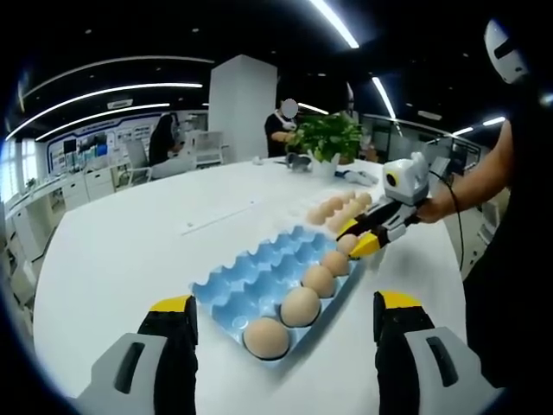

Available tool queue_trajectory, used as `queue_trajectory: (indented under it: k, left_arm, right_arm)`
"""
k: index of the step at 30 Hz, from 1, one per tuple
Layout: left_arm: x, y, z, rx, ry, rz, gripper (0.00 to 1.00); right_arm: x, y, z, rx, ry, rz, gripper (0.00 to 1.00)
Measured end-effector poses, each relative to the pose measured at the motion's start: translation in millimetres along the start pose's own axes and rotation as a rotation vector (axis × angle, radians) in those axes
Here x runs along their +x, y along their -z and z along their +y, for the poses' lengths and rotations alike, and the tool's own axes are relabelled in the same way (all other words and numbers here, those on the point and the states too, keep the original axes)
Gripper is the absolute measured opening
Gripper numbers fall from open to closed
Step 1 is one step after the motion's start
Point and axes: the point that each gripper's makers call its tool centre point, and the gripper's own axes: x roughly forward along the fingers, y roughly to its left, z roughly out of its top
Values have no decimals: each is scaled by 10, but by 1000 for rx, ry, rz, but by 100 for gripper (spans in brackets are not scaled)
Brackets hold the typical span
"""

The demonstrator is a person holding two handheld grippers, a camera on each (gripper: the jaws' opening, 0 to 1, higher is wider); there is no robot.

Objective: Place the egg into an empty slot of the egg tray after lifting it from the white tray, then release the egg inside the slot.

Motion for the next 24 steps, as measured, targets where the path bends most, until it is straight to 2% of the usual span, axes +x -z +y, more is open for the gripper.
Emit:
queue_trajectory:
  k: [1,3,12,13,14,15,17,20,21,24]
  left_arm:
    - [0,-1,1,0,0,-1,84]
    - [2,0,0,0,2,-1,83]
    - [33,-33,2,2,9,-9,84]
    - [35,-38,2,3,10,-11,83]
    - [37,-43,7,2,9,-12,83]
    - [37,-44,9,3,8,-12,83]
    - [38,-46,8,3,9,-13,83]
    - [39,-39,0,5,13,-10,82]
    - [40,-35,0,4,12,-9,82]
    - [38,-38,2,5,11,-10,83]
  right_arm:
    - [11,-7,10,-31,0,2,27]
    - [8,1,3,1,-1,3,27]
    - [-50,13,7,-22,8,-9,29]
    - [-63,6,5,-19,9,-13,29]
    - [-106,-63,-14,-6,21,-49,29]
    - [-138,-144,-42,5,37,-90,29]
    - [-217,-212,-146,28,76,-112,29]
    - [-339,-271,-454,62,195,-146,28]
    - [-378,-252,-563,80,238,-138,28]
    - [-430,-161,-752,131,291,-116,28]
